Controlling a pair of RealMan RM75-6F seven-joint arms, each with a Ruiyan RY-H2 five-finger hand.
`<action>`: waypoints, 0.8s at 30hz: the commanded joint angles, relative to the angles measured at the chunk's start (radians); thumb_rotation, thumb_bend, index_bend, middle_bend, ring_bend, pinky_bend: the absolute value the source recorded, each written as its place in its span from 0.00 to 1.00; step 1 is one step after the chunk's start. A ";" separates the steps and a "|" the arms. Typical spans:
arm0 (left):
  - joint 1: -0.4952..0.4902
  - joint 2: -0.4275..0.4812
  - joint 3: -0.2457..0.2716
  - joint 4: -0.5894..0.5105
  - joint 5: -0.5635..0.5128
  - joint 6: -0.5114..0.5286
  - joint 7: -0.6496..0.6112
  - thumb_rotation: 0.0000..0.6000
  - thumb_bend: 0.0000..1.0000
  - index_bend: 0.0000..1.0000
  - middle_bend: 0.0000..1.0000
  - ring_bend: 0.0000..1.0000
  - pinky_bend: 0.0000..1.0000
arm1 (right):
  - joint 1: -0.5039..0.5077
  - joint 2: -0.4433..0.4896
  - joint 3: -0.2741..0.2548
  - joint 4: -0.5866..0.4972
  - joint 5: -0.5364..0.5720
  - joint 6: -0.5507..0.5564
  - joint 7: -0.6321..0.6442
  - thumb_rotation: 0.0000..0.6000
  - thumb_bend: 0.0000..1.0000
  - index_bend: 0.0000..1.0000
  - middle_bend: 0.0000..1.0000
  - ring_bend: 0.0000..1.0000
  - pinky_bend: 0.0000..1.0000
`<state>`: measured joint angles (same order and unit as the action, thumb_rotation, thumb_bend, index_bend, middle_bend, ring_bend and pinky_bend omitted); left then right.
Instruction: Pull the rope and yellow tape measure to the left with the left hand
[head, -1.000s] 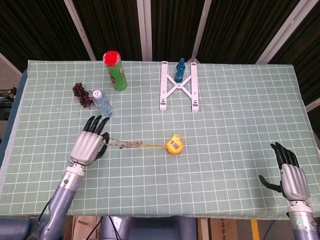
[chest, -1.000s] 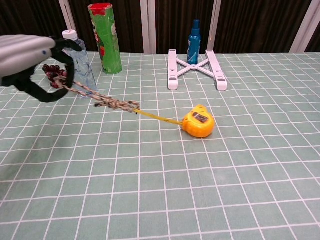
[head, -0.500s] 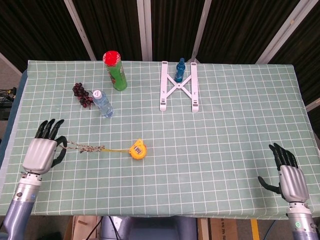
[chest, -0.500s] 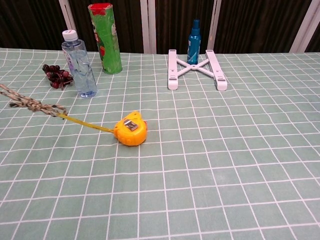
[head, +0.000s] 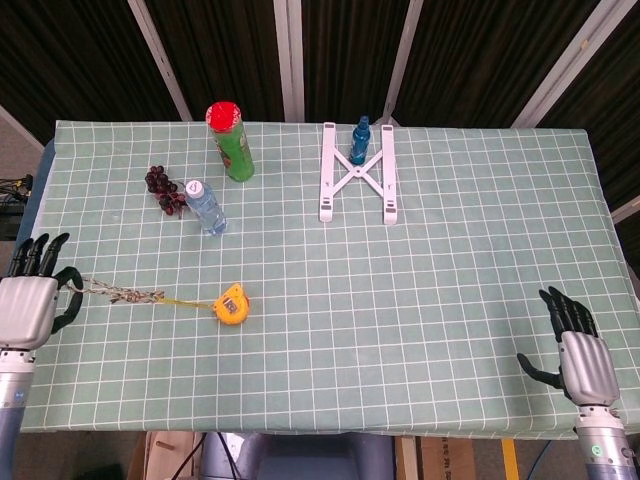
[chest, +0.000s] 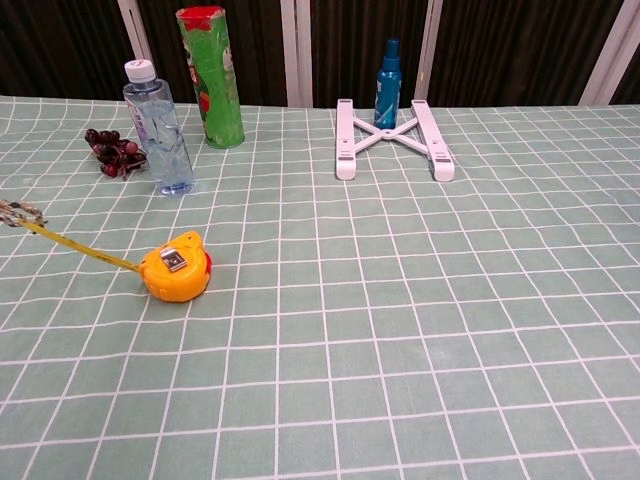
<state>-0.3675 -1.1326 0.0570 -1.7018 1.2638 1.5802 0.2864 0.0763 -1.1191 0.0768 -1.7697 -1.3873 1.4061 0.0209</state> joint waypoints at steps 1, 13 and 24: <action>0.013 0.009 -0.003 -0.002 0.001 -0.010 -0.010 1.00 0.43 0.46 0.02 0.00 0.00 | 0.001 0.001 -0.003 0.002 0.000 -0.004 -0.004 1.00 0.27 0.00 0.00 0.00 0.00; 0.125 0.029 0.060 -0.132 0.139 0.054 -0.071 1.00 0.05 0.00 0.00 0.00 0.00 | 0.002 0.009 -0.017 0.011 -0.033 -0.004 -0.018 1.00 0.27 0.00 0.00 0.00 0.00; 0.239 -0.052 0.123 -0.018 0.326 0.123 -0.043 1.00 0.05 0.00 0.00 0.00 0.00 | 0.001 0.004 -0.042 0.049 -0.129 0.034 -0.045 1.00 0.27 0.00 0.00 0.00 0.00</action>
